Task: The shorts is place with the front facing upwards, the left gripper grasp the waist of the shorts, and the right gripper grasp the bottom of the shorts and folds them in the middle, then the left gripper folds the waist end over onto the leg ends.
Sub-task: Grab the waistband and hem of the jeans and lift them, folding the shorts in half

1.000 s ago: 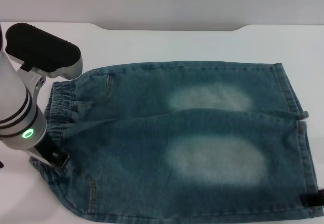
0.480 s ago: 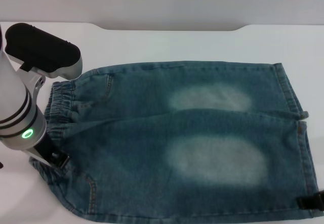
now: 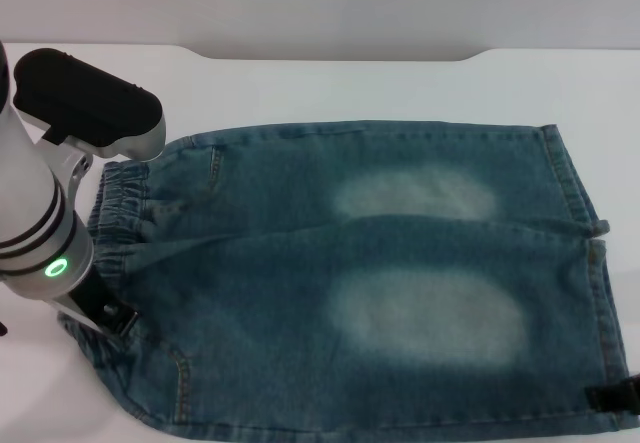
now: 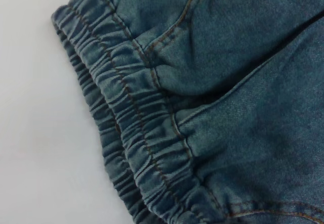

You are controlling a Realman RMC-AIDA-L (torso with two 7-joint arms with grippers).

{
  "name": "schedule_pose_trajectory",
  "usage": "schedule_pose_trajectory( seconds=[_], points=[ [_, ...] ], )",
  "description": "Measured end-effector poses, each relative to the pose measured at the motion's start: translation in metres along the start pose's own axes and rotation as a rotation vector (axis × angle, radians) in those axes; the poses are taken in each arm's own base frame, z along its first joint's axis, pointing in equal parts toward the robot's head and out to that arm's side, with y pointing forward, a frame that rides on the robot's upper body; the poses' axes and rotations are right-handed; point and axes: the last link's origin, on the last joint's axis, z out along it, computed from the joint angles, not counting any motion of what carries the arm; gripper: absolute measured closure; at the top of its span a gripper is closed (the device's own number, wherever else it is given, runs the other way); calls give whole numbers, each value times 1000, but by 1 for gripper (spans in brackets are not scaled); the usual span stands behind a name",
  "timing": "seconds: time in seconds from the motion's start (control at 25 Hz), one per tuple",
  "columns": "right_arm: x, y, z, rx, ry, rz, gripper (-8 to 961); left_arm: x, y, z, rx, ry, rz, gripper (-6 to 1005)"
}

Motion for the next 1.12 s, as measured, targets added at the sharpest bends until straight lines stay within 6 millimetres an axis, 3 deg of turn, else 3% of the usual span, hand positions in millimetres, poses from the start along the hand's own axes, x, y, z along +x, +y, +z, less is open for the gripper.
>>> schedule_pose_trajectory(
  seconds=[0.72, 0.92, 1.04, 1.12],
  points=[
    [0, -3, 4, 7, 11, -24, 327, 1, 0, -1, 1, 1, 9, 935],
    [-4, -2, -2, 12, -17, -33, 569, 1, 1, -2, 1, 0, 12, 934],
    [-5, -1, -2, 11, -16, -43, 805, 1, 1, -1, 2, 0, 15, 934],
    [-5, -2, -2, 13, -20, -46, 865, 1, 1, -1, 2, -1, 16, 934]
  ],
)
